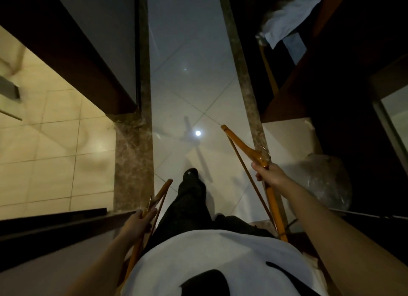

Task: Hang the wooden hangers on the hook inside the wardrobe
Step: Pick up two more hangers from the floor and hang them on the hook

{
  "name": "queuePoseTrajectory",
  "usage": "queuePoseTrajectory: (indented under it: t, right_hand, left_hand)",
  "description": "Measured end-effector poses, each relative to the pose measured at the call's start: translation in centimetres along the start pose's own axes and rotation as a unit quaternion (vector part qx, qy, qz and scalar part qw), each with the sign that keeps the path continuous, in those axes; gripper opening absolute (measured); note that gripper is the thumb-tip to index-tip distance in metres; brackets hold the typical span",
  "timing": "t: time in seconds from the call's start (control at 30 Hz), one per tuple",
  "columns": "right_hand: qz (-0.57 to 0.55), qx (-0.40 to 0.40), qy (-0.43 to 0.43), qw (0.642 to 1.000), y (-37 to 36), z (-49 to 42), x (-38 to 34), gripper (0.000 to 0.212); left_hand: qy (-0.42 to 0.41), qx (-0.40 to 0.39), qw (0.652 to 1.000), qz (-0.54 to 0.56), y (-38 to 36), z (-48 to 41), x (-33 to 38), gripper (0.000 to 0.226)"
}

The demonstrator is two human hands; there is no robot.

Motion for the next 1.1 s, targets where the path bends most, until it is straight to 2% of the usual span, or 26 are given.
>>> queuePoseTrajectory:
  t: [0.17,0.3,0.4,0.57,0.67,0.83,0.97,1.1]
  right_hand:
    - [-0.006,0.004,-0.050,0.999,-0.6,-3.1,-1.0,0.030]
    - [-0.026,0.017,-0.120,0.992,-0.9,-4.0,-1.1,0.031]
    - [-0.041,0.039,-0.139,0.989,-0.6,-5.0,-1.7,0.031]
    - [-0.032,0.025,-0.152,0.988,-0.2,-7.4,-4.1,0.039]
    - [-0.035,0.020,-0.153,0.987,1.2,-10.0,-8.0,0.036]
    - [-0.024,0.020,-0.092,0.995,5.6,-16.5,-16.0,0.031]
    - [-0.041,0.029,-0.032,0.998,10.5,-22.9,-23.5,0.051]
    - [-0.046,0.040,0.008,0.998,14.9,-28.0,-30.1,0.042]
  left_hand:
    - [-0.021,-0.008,1.000,-0.009,2.1,-3.9,9.2,0.026]
    - [-0.071,-0.036,0.996,-0.046,4.2,-8.1,17.0,0.033]
    - [-0.100,-0.050,0.993,-0.046,5.3,-10.7,22.8,0.045]
    - [-0.127,-0.035,0.991,-0.028,6.6,-13.1,29.9,0.030]
    - [-0.119,-0.049,0.991,-0.036,7.0,-14.7,32.3,0.031]
    - [-0.079,-0.049,0.995,-0.020,7.8,-18.4,34.8,0.034]
    - [-0.037,-0.047,0.998,-0.003,8.3,-20.8,37.1,0.037]
    - [-0.028,-0.045,0.998,0.031,8.0,-21.9,41.4,0.040]
Point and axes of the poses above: each hand's wrist, its own z-axis away from the middle knuckle, its own y-axis out of the back of the hand, x = y × z, the point moved 5 cm from there along -z, towards the middle knuckle, and after that the axes turned 10 degrees about z, right-handed, at the moved point
